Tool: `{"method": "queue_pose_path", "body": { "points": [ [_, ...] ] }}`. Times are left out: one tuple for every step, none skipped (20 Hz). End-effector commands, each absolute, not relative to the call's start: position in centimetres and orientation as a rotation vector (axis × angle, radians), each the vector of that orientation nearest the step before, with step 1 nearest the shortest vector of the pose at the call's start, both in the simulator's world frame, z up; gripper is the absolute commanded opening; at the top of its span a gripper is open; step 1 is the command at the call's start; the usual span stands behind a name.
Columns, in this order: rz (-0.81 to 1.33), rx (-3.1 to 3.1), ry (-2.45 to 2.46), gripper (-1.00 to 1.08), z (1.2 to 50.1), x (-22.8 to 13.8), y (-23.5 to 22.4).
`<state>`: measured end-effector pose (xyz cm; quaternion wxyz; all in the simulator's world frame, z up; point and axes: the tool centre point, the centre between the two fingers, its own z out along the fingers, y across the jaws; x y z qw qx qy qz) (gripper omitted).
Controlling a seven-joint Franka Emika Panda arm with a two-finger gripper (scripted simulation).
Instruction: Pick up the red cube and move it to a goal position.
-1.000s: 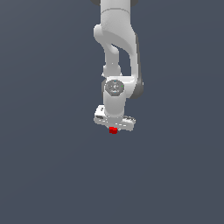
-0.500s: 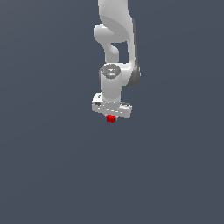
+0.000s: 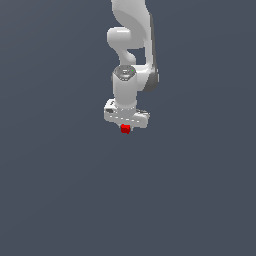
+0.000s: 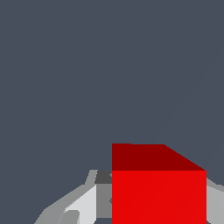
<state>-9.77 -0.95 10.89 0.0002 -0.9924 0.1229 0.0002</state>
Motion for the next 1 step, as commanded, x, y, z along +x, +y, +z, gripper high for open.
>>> {"method": "queue_pose_path", "body": {
  "points": [
    [0.0, -3.117, 0.386, -1.0, 11.01, -9.96, -0.99]
  ]
}}
